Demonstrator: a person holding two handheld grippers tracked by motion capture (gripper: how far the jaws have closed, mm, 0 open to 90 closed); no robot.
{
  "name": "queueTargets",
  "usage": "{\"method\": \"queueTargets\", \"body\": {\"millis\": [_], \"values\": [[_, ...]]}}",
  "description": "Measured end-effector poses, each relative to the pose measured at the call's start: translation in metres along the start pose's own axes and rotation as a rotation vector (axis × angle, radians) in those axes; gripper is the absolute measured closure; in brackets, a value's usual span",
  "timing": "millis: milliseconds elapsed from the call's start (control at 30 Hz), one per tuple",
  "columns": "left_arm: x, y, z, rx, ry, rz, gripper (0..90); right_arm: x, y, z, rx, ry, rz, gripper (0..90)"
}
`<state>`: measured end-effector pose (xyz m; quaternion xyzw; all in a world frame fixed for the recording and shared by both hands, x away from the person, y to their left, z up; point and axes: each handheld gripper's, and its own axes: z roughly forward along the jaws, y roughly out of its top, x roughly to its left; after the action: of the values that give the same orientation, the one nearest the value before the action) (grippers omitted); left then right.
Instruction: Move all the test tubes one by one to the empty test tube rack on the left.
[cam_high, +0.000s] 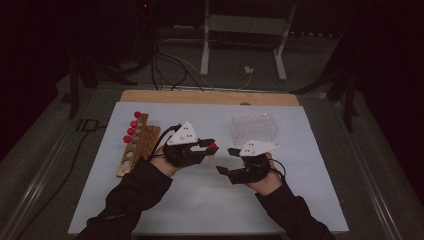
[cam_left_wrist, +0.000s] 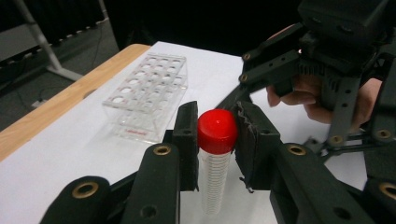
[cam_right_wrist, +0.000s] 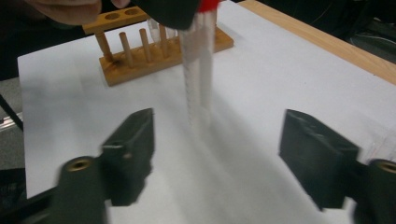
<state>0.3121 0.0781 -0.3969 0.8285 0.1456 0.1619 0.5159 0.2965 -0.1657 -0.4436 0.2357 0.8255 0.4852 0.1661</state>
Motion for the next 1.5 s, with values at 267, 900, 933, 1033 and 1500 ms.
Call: {"method": "queueTargets", "body": {"millis": [267, 900, 933, 1033, 1500], "values": [[0.009, -0.003, -0.025, 0.000, 0.053, -0.015, 72.2, -0.004, 0.001, -0.003, -0.022, -0.001, 0.038, 1.3], [0.035, -0.026, -0.106, 0.028, 0.246, -0.061, 72.2, -0.006, 0.000, -0.008, -0.061, -0.010, 0.028, 0.0], [0.036, -0.028, -0.111, 0.028, 0.256, -0.066, 72.2, -0.007, 0.000, -0.008, -0.061, -0.007, 0.029, 0.0], [0.040, -0.034, -0.124, 0.028, 0.286, -0.078, 72.2, -0.007, 0.000, -0.008, -0.064, -0.008, 0.029, 0.0], [0.058, -0.064, -0.162, 0.038, 0.414, -0.149, 72.2, -0.007, 0.000, -0.006, -0.063, -0.010, 0.033, 0.0]]}}
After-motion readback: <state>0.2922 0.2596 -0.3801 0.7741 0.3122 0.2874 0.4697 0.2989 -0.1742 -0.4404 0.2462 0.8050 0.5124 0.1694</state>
